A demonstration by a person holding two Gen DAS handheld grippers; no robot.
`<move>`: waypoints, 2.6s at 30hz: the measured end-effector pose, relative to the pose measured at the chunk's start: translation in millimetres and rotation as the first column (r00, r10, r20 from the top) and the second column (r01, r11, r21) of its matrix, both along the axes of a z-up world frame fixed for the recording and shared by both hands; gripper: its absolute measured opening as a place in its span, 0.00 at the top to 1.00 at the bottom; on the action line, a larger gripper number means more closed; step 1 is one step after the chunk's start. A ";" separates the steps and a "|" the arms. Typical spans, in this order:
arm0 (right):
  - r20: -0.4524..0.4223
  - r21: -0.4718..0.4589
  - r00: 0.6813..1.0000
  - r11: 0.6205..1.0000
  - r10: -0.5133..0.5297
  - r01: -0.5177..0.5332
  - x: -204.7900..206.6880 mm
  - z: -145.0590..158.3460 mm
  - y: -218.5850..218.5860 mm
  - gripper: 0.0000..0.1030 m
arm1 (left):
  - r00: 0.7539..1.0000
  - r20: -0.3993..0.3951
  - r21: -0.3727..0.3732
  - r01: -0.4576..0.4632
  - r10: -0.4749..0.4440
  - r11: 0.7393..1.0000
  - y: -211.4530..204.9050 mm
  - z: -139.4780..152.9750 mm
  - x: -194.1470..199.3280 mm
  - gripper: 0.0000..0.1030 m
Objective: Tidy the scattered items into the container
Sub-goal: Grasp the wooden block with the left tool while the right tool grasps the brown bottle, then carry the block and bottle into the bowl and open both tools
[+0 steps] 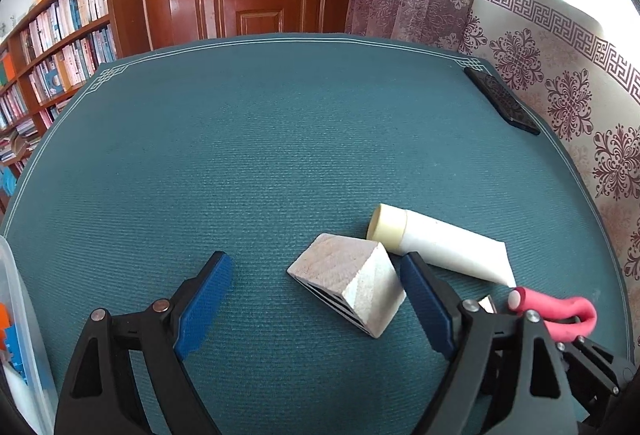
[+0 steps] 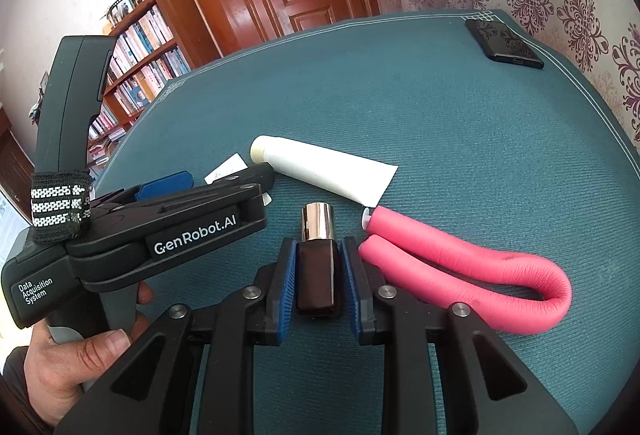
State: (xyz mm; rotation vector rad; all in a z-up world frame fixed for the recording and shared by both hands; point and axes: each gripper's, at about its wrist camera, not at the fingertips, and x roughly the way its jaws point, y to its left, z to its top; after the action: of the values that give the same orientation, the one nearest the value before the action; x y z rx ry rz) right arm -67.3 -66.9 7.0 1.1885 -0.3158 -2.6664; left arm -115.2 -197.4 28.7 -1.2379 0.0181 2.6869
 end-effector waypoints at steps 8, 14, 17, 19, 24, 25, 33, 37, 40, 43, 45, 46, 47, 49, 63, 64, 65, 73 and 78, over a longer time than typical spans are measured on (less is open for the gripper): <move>0.003 -0.001 1.000 1.000 -0.003 0.003 -0.1 0.2 -0.1 0.76 | 1.000 0.005 0.003 -0.030 0.030 1.000 -15.0 1.1 8.6 0.13; 0.003 -0.001 1.000 1.000 -0.004 0.004 -0.2 0.6 -0.4 0.76 | 0.997 0.008 0.017 -0.072 0.071 0.997 -28.7 1.3 12.8 0.13; 0.002 0.000 1.000 1.000 -0.003 0.003 -1.1 0.6 0.0 0.76 | 0.997 0.006 0.019 -0.078 0.078 0.997 -29.1 1.3 11.4 0.13; 0.002 0.000 1.000 1.000 -0.003 0.003 -2.0 0.3 0.7 0.76 | 0.997 0.003 0.011 -0.073 0.073 0.997 -26.0 0.9 8.5 0.13; 0.000 0.008 1.000 1.000 -0.003 0.003 -2.2 0.2 0.3 0.76 | 0.998 -0.002 -0.018 -0.060 0.060 0.998 -16.9 -0.7 -0.4 0.13; 0.000 0.009 1.000 1.000 -0.004 0.004 -2.4 0.2 0.2 0.76 | 0.998 -0.004 -0.025 -0.059 0.059 0.998 -15.9 -1.2 -1.8 0.13; -0.012 0.042 1.000 0.999 0.000 0.001 -1.7 0.3 -4.3 0.76 | 0.999 -0.026 -0.043 -0.042 0.041 0.998 -13.0 -1.5 -1.9 0.32; -0.018 0.046 1.000 0.999 0.005 -0.004 -2.1 0.3 -5.2 0.76 | 0.999 -0.038 -0.034 -0.018 0.017 0.999 -11.2 0.9 2.2 0.65; -0.020 0.042 1.000 0.999 0.005 -0.004 -1.9 0.4 -4.8 0.76 | 0.999 -0.039 -0.022 -0.001 0.000 1.000 -10.4 0.9 7.6 0.68; -0.022 0.030 1.000 1.000 0.003 -0.003 -1.1 0.7 -4.2 0.77 | 0.999 -0.041 -0.012 0.007 -0.008 1.000 -11.4 1.3 13.2 0.68; -0.021 0.005 1.000 1.000 0.004 -0.004 -1.1 0.7 -1.8 0.77 | 0.999 -0.043 -0.010 0.007 -0.007 1.000 -12.9 2.4 17.0 0.68; -0.019 -0.013 1.000 1.000 0.006 -0.006 -1.5 0.7 0.0 0.77 | 0.999 -0.045 -0.010 0.006 -0.006 1.000 -13.3 3.4 18.6 0.68; -0.018 -0.032 1.000 0.999 0.008 -0.008 -2.0 0.8 2.0 0.77 | 0.999 -0.048 -0.010 0.003 -0.004 1.000 -14.1 4.4 20.1 0.68; -0.019 -0.073 1.000 0.997 0.013 -0.015 -2.4 1.2 5.7 0.77 | 0.999 -0.052 -0.007 -0.002 0.001 1.000 -17.2 7.2 23.7 0.68; -0.056 -0.113 0.998 0.993 0.030 -0.036 2.4 7.7 0.8 0.77 | 0.995 -0.096 0.022 -0.031 0.033 0.999 -46.3 30.4 58.1 0.68; -0.056 -0.112 0.998 0.993 0.026 -0.033 2.0 7.9 0.5 0.77 | 0.994 -0.101 0.024 -0.035 0.037 0.999 -49.1 32.2 60.6 0.68; -0.055 -0.111 0.998 0.993 0.024 -0.030 2.2 7.6 0.5 0.77 | 0.994 -0.106 0.027 -0.039 0.041 0.999 -52.1 34.1 63.2 0.68; -0.052 -0.085 0.999 0.996 0.012 -0.016 4.9 6.7 -0.4 0.77 | 0.985 -0.140 0.048 -0.094 0.100 0.994 -85.1 46.0 82.6 0.68; -0.045 -0.063 0.999 0.998 0.016 -0.019 9.5 6.9 -8.9 0.77 | 0.978 -0.152 0.054 -0.135 0.142 0.989 -111.4 48.7 92.0 0.68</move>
State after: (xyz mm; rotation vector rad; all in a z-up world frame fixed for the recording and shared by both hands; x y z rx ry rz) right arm -57.8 -75.7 13.9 1.1063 -0.3781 -2.6433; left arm -23.2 -308.8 77.4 -1.0508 -0.1094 2.8811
